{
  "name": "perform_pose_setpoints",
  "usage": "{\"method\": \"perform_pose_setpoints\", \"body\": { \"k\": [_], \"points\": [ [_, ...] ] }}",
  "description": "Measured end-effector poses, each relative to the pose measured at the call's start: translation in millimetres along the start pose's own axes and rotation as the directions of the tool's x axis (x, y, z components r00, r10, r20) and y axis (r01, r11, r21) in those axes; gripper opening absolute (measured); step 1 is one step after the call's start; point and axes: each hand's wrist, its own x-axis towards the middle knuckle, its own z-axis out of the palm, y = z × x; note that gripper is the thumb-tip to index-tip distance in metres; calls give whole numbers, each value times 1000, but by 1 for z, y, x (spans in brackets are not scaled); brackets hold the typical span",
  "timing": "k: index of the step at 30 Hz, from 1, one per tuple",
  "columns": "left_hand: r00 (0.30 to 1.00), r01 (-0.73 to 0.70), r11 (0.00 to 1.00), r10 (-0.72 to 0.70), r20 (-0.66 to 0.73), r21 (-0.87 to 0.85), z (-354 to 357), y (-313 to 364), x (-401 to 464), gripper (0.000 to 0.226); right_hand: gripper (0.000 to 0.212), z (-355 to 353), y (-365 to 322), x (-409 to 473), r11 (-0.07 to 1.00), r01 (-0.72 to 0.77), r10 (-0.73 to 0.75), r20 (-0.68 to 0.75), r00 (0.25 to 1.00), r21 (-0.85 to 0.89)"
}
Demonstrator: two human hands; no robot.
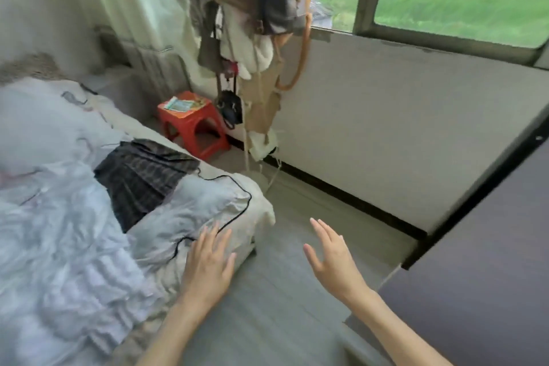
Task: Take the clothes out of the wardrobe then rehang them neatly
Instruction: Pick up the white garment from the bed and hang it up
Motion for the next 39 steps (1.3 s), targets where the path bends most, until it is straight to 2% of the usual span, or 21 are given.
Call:
{"method": "perform_pose_setpoints", "body": {
  "k": [3, 6, 8, 14, 18, 20, 25, 31, 36, 39],
  "points": [
    [977, 207, 978, -208, -45, -35, -8, -31, -32, 56, 57, 21, -29, 23, 991, 135, -136, 113, 984, 17],
    [898, 428, 894, -437, -52, -128, -13, -40, -61, 63, 57, 43, -56, 40, 966, 256, -256, 218, 942, 27],
    [853, 495, 856, -511, -104, -152, -14, -47, -79, 64, 57, 59, -76, 48, 942, 334, -331, 271, 904, 34],
    [712, 676, 712, -697, -81, -191, -27, -92, -133, 55, 55, 123, -145, 55, 841, 533, -521, 415, 746, 97],
    [629, 757, 631, -774, -72, -169, -31, -141, -171, 50, 57, 175, -195, 49, 793, 592, -572, 504, 647, 142],
    [598, 782, 596, -800, -48, -183, -32, -172, -188, 47, 71, 205, -222, 48, 773, 619, -588, 521, 619, 137],
    [536, 829, 538, -842, -53, -155, -58, -265, -210, 45, 58, 283, -302, 56, 741, 658, -600, 569, 562, 132],
    [533, 832, 539, -842, -83, -128, -87, -355, -215, 50, 58, 354, -387, 60, 720, 672, -614, 607, 504, 170],
    [477, 853, 477, -877, -57, -210, -88, -424, -216, 48, 58, 408, -430, 77, 728, 664, -587, 655, 476, 169],
    [452, 870, 445, -892, -14, -212, -90, -467, -211, 57, 59, 441, -457, 101, 730, 662, -583, 662, 471, 172]
  ]
}}
